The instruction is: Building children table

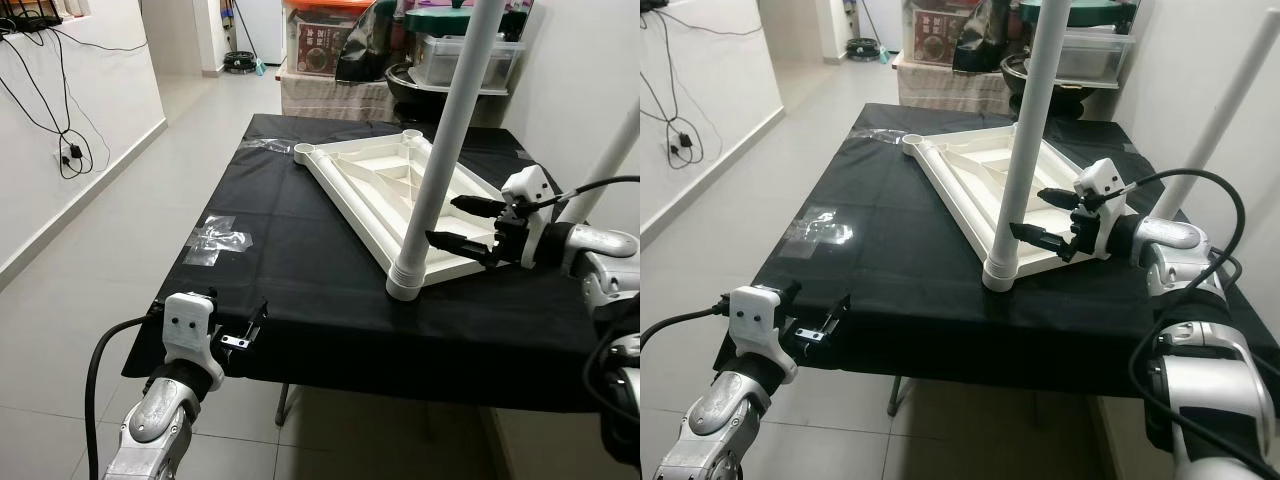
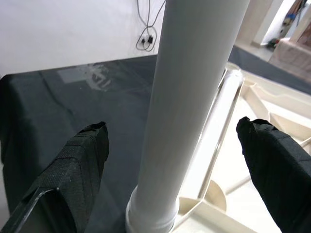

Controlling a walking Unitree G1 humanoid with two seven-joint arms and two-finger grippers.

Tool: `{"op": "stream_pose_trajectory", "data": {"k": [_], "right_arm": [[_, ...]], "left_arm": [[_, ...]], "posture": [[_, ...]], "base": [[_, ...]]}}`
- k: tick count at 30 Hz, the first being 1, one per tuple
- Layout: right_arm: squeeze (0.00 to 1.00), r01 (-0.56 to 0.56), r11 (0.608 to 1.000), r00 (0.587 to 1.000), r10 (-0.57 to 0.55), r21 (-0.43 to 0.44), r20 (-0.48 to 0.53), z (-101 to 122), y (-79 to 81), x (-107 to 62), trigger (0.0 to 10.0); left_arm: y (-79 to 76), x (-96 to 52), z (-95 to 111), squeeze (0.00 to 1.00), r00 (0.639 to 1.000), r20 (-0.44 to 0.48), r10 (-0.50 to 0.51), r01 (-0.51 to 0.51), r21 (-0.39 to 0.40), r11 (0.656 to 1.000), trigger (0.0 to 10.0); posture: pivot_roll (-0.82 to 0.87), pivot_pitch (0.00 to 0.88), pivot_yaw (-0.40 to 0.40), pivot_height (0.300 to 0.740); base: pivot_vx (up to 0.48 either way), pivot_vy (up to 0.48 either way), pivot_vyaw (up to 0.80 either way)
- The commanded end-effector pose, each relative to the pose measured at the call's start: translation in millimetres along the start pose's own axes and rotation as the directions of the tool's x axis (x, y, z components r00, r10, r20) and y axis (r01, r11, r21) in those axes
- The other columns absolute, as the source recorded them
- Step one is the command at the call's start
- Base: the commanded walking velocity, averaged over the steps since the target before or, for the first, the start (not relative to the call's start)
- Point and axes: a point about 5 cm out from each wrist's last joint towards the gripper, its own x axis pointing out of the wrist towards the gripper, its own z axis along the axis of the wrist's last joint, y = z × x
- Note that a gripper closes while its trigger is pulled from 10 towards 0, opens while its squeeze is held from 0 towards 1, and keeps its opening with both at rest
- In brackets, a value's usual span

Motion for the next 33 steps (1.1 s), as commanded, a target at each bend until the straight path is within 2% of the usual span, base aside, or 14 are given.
{"op": "stream_pose_trajectory", "data": {"k": [1, 8, 21, 33], "right_arm": [[0.00, 0.033, 0.999, 0.999, -0.033, 0.006, 0.032, 3.3, -1.8, 3.1, 10.0], [0.00, 0.053, 0.998, 0.997, -0.054, 0.022, 0.061, 4.7, -0.6, 9.4, 10.0], [0.00, 0.077, 0.995, 0.987, -0.084, 0.059, 0.135, 7.8, 8.3, 31.6, 10.0], [0.00, 0.113, 0.991, 0.984, -0.122, 0.074, 0.127, 6.4, 10.2, 39.0, 10.0]], "left_arm": [[-0.9, 0.3, 0.0, 0.00, 1.000, 0.003, -0.002, 0.002, 0.000, 1.000, 10.0], [-1.4, 0.7, -0.1, 0.00, 1.000, 0.003, -0.005, 0.005, -0.001, 1.000, 10.0], [-2.9, 1.4, -0.3, 0.00, 1.000, 0.001, -0.009, 0.009, -0.002, 1.000, 10.0], [-2.4, 1.3, -0.8, 0.00, 1.000, 0.001, -0.005, 0.005, -0.001, 1.000, 10.0]], "posture": [[0.10, 0.000, -0.092, 0.740], [0.10, 0.000, -0.091, 0.740], [0.10, 0.000, -0.090, 0.740], [0.11, 0.000, -0.099, 0.740]], "base": [[0.000, 0.000, 0.00], [0.000, 0.000, 0.00], [0.000, 0.000, 0.00], [0.000, 0.000, 0.00]]}}
